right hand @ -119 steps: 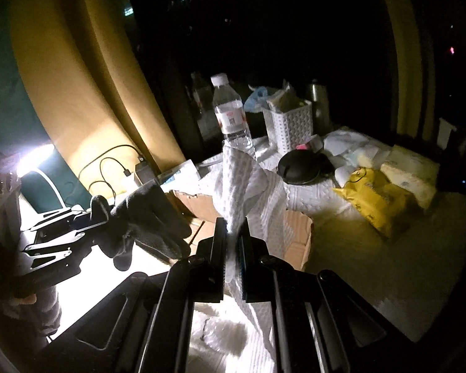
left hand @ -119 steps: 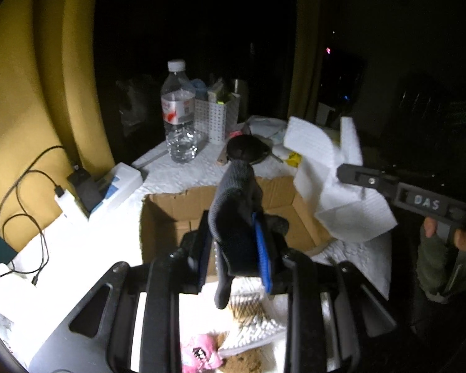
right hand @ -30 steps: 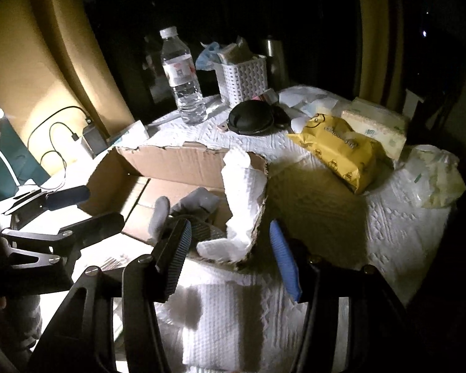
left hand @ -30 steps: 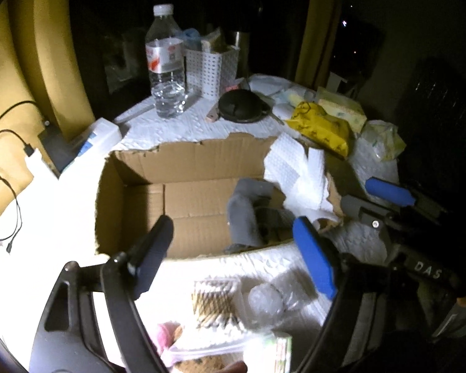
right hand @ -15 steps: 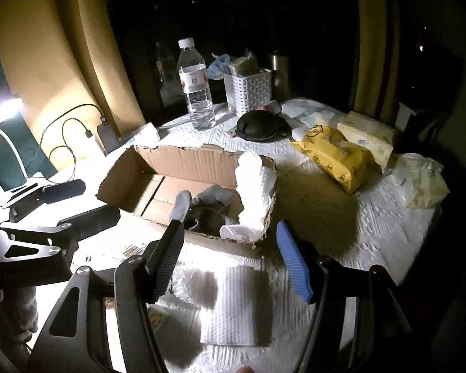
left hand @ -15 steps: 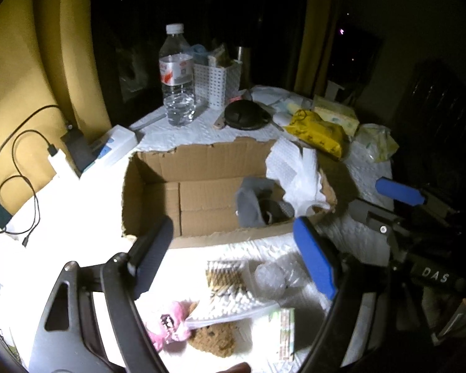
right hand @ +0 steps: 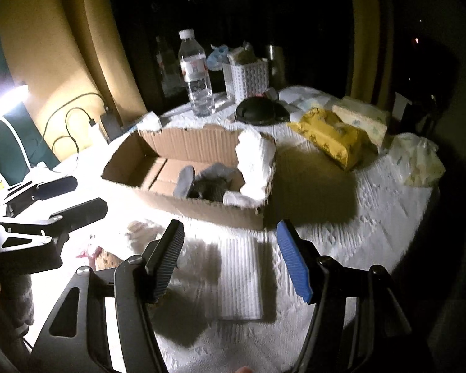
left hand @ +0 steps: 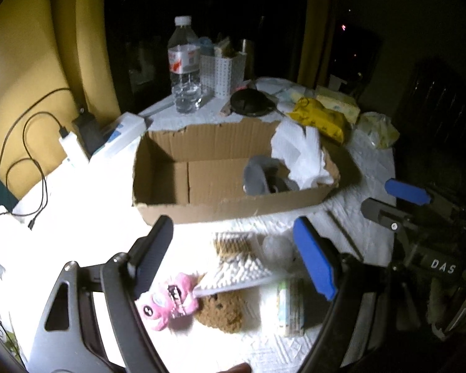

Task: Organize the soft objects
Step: 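Grasp the clear cotton swab pack with the left gripper while the right gripper grasps another white paper towel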

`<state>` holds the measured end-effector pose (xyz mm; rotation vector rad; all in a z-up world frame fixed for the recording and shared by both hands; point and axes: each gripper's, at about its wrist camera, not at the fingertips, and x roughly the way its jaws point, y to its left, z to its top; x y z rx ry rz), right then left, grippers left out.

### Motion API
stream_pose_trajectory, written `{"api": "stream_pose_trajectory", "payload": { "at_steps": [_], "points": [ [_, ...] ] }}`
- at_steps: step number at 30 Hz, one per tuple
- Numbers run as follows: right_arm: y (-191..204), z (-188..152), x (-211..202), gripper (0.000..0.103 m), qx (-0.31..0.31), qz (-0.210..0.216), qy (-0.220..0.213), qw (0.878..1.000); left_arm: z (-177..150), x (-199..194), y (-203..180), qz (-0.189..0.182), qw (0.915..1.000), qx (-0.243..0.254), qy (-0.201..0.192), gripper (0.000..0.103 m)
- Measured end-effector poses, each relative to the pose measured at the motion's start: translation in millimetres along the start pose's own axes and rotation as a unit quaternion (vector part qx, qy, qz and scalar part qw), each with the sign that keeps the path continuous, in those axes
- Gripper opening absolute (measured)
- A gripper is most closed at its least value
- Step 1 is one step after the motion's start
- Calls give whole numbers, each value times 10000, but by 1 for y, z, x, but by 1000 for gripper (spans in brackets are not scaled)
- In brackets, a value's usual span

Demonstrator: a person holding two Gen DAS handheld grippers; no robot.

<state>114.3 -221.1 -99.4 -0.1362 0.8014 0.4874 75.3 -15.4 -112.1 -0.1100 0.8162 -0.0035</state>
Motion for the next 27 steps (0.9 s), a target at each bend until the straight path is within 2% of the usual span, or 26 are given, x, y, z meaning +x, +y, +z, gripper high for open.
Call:
{"api": "stream_pose_trajectory", "payload": {
  "at_steps": [15,27],
  "points": [
    [-10,-44,34,66,270,120,434,9986,-37,20,-1,67,9992,46,390,81],
    [-14,-57,67,65,302,159,740,9967,-34,46,-1,103,9981,59,612,81]
  ]
}}
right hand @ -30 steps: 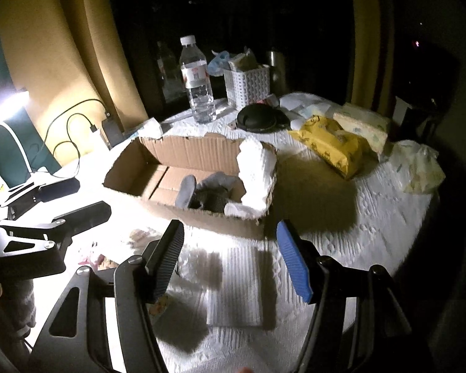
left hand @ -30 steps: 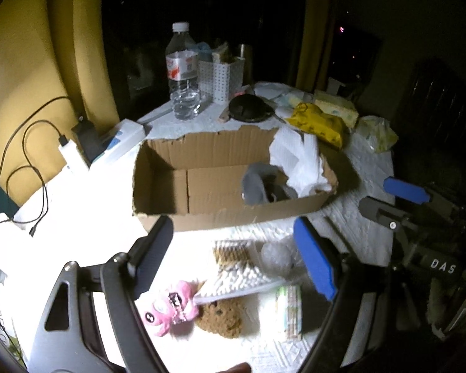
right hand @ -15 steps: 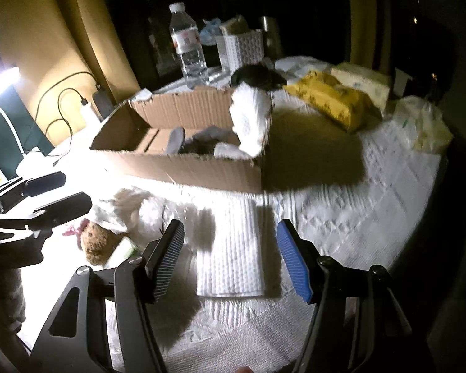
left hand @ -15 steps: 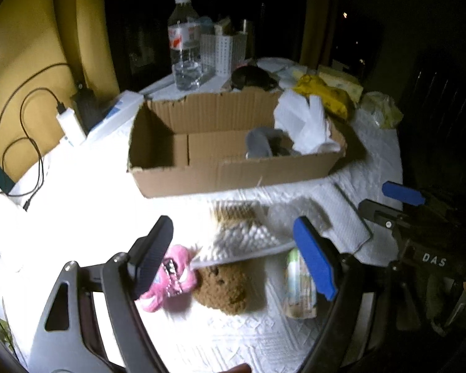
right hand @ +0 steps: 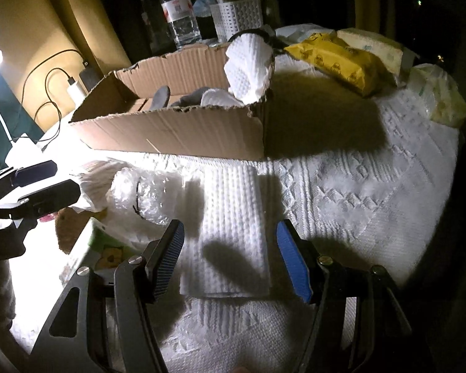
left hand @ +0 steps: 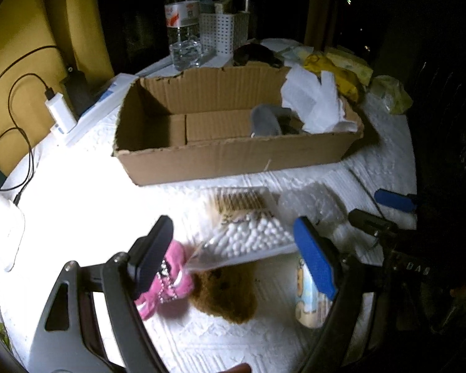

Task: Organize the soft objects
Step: 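Grasp the clear cotton swab pack with the left gripper while the right gripper grasps another white paper towel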

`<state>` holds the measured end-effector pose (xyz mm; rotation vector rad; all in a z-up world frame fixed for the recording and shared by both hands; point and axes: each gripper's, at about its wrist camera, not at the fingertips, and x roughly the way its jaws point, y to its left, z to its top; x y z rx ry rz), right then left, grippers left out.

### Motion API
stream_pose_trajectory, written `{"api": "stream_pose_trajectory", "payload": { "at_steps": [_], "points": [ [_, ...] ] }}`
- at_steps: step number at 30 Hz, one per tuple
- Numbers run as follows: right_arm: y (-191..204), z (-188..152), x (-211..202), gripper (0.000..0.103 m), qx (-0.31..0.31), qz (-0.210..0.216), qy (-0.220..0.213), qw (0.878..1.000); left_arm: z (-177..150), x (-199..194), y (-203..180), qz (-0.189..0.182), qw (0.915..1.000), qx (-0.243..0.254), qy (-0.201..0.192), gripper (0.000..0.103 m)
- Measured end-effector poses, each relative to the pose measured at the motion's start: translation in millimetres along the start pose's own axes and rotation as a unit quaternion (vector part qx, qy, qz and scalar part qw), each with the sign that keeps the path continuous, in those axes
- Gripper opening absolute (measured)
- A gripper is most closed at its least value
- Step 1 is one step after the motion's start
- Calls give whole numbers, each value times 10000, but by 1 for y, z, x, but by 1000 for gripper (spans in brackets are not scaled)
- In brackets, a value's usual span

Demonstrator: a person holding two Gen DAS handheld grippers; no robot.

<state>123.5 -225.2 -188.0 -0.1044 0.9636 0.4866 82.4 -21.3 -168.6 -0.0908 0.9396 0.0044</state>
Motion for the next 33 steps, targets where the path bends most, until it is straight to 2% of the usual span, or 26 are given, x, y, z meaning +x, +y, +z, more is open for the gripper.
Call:
{"api": "stream_pose_trajectory", "payload": {
  "at_steps": [9,11,16,18,20,23,26,33],
  "points": [
    [3,2,12,65,-90,-2,105,9999,7,26,0,-96,9996,-19,264,81],
    [4,2,12,63,-130,-44,80,9999,6,30,-3,-145,9994,54,317,81],
    [8,1,13,36,-241,-254,6,9994,4,34,-7,-227,9991,139,319,80],
    [9,1,12,9,-240,-226,0,9995,3,30,-9,-288,9991,207,215,71],
    [7,1,12,9,-192,-162,13,9997,4,28,-10,-295,9990,263,201,61],
    [9,2,10,9,-242,-157,12,9996,4,25,-14,-318,9987,362,163,55],
    [6,3,1,9,-161,-183,-114,9996,3,21,-17,-432,9981,428,102,52],
    [-2,8,-22,9,-13,-238,-365,9990,3,6,-17,-490,9977,455,-75,51]
  ]
}}
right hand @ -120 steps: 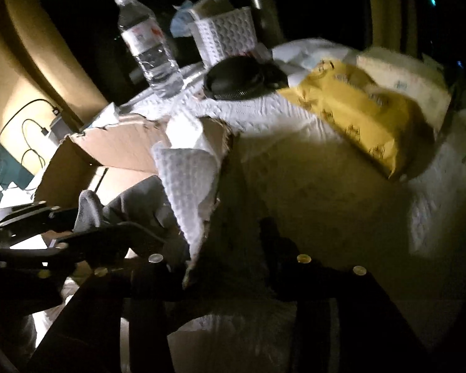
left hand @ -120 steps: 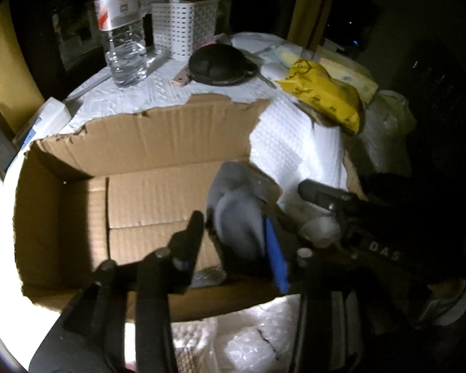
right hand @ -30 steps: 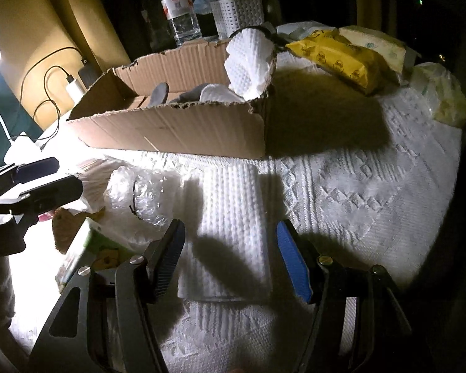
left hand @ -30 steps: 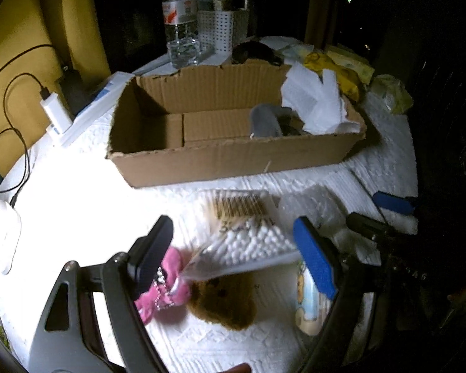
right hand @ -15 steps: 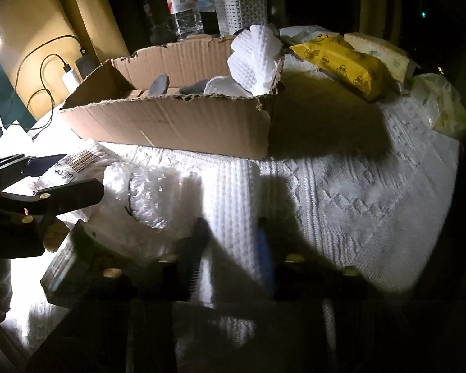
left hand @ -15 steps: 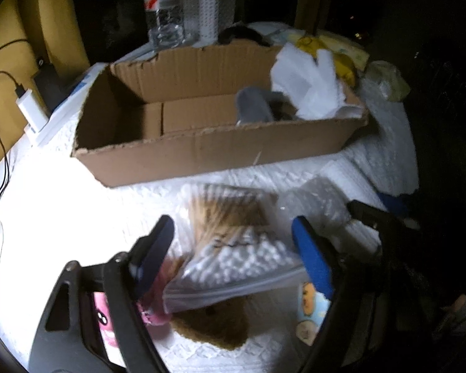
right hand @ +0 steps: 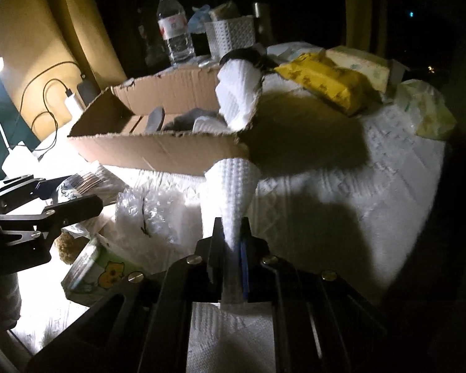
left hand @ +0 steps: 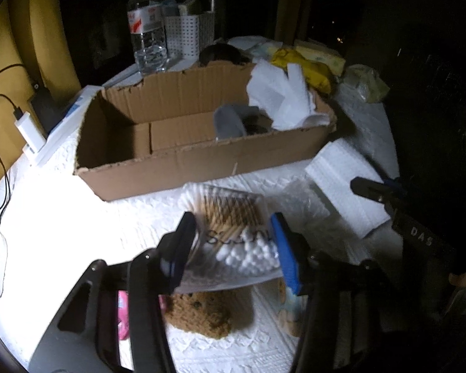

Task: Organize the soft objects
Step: 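Grasp the clear cotton swab pack with the left gripper while the right gripper grasps another white paper towel, then carry the cotton swab pack toward the box with the left gripper while the right gripper carries the towel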

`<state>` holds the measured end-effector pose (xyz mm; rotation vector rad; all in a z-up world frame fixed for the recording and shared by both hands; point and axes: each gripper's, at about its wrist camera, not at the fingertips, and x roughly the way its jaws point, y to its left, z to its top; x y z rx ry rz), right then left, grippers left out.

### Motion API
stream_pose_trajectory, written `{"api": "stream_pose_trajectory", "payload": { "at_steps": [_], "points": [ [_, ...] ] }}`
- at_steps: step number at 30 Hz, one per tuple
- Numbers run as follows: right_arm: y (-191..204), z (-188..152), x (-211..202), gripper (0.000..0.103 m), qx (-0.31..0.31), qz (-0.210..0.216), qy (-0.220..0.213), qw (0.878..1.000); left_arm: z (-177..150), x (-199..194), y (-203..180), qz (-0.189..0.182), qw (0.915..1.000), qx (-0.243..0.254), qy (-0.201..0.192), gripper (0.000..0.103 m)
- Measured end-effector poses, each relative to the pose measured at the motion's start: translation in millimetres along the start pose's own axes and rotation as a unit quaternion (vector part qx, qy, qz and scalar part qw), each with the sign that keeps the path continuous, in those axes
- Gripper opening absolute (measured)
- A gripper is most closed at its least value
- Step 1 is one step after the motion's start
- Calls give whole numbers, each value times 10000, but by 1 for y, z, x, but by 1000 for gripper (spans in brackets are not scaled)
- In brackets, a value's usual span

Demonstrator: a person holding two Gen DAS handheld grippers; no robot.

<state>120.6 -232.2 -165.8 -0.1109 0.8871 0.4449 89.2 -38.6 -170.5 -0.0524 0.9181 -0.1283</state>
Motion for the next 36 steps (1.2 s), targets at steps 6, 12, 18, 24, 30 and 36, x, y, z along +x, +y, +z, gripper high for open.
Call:
{"api": "stream_pose_trajectory", "payload": {
  "at_steps": [6,12,18,24,30,36],
  "points": [
    [-2,5,-16,9,37,53,-148,9999,3,-18,2,-4,9998,-1,-214,51],
    [6,10,-28,9,-50,93,-239,9997,5,-33,7,18,9992,-36,-392,51],
    [16,16,-36,9,-130,164,-312,9993,9,-46,13,29,9985,-61,-545,51],
    [24,24,-41,9,-214,226,-358,9989,11,-55,18,69,9977,-91,-661,51],
    [32,35,-46,9,-296,264,-444,9982,19,-65,26,141,9965,-116,-810,51],
    [36,46,-49,9,-364,279,-506,9977,28,-72,30,193,9953,-120,-945,51]
  ]
}}
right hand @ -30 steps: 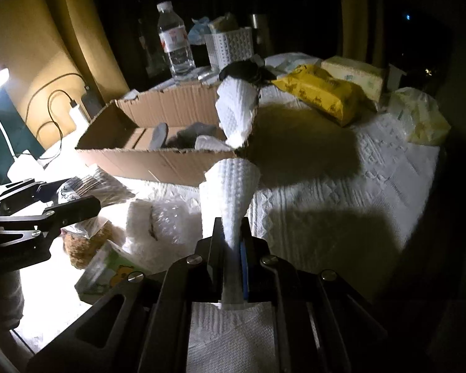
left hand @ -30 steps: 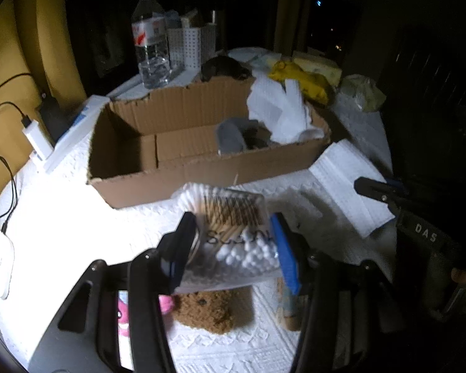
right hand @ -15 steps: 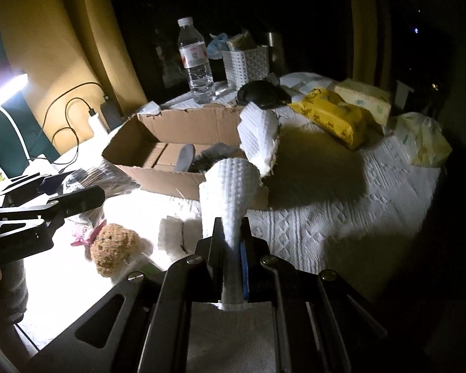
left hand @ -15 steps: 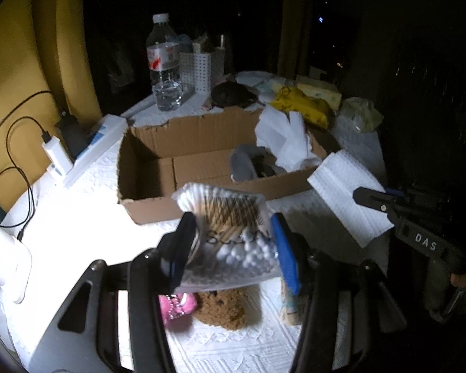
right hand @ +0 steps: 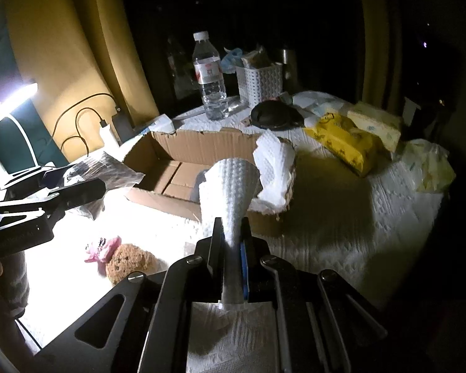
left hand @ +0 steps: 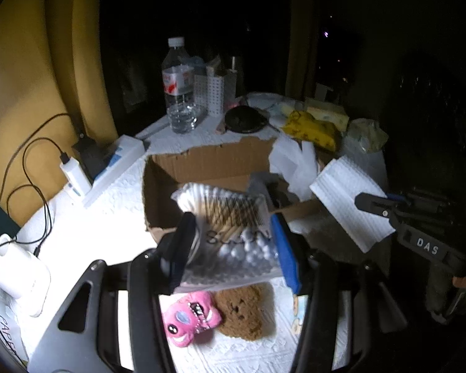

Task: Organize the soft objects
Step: 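Carry the cotton swab pack toward the box with the left gripper while the right gripper carries the towel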

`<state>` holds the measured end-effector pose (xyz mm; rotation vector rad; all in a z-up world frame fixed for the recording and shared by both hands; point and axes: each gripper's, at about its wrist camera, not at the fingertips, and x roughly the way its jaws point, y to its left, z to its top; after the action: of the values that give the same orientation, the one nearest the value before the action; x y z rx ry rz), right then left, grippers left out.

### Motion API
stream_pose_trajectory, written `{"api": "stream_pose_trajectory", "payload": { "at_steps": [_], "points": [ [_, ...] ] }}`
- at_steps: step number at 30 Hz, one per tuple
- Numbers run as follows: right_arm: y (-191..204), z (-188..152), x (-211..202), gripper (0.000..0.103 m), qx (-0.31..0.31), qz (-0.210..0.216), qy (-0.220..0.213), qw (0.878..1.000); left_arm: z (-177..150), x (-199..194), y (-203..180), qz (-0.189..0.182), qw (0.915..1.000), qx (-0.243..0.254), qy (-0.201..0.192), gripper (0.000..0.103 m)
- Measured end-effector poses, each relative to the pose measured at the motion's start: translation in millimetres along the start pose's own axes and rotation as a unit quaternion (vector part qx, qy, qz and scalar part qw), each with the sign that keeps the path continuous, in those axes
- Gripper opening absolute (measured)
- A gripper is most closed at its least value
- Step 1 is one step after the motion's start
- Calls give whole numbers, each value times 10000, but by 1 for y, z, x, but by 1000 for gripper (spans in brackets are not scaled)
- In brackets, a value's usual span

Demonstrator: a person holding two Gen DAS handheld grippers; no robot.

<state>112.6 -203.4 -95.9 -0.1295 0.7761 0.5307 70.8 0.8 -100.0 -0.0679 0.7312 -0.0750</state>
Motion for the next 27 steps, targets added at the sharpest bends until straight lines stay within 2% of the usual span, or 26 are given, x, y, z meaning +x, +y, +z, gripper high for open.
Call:
{"api": "stream_pose_trajectory", "payload": {
  "at_steps": [17,27],
  "points": [
    [-13,30,3,9,-50,72,-205,9998,20,11,4,140,9999,-19,-99,51],
    [-32,43,21,9,42,89,-224,9997,36,37,8,158,9998,-66,-47,51]
  ]
}}
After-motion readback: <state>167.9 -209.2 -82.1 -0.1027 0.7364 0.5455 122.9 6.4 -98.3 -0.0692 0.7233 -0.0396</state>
